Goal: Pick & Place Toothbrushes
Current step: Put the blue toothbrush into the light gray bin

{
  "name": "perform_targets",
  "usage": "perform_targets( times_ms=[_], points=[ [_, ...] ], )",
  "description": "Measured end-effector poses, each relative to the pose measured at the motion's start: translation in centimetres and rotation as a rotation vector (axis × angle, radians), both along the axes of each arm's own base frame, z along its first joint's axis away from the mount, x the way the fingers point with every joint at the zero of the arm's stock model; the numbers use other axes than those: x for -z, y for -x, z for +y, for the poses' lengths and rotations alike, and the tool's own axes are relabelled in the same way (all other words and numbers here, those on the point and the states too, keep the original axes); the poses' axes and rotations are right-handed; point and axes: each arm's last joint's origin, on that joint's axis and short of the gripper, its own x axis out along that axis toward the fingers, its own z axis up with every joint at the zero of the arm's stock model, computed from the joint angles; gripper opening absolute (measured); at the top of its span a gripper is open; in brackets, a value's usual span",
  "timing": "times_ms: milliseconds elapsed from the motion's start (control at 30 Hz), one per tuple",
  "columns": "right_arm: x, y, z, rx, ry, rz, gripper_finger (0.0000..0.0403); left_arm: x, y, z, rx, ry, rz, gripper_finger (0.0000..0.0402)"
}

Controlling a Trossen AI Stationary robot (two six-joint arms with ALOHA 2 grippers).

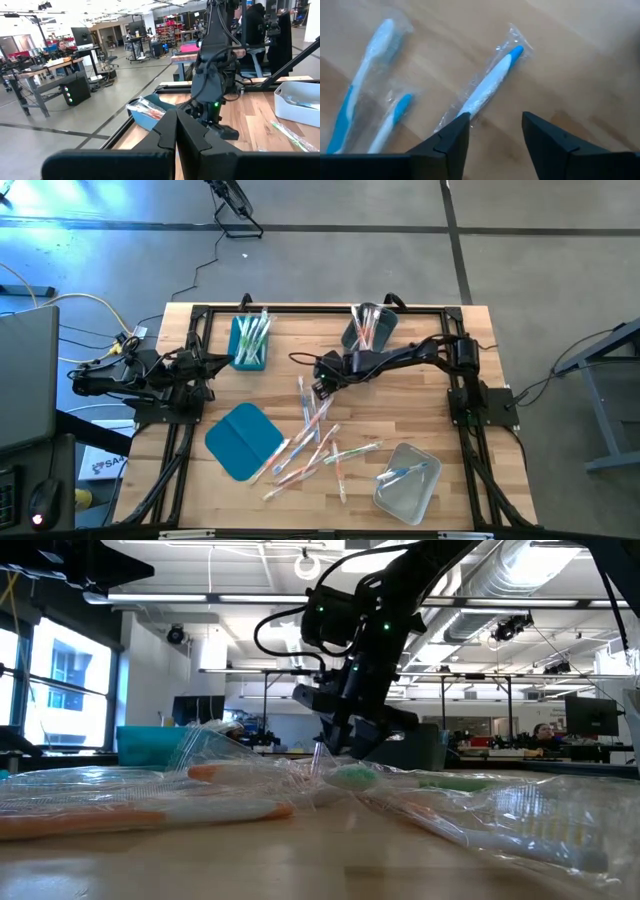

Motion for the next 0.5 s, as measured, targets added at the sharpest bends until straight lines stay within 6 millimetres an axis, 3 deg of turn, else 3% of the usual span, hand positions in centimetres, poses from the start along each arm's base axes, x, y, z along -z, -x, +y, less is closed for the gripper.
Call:
perform_targets(
  times_ms=[300, 500],
  points=[
    [-2.1, 0.2, -1.1, 0.015, -0.042, -0.088, 0.0182, 0.0, 0.0, 0.0, -0.001, 0.000, 0.000, 0.0000],
    [-2.1, -0.4, -0.9, 0.043, -0.044, -0.150, 0.0168, 0.0, 0.0, 0.0, -0.001, 0.000, 0.000, 0.0000]
  ],
)
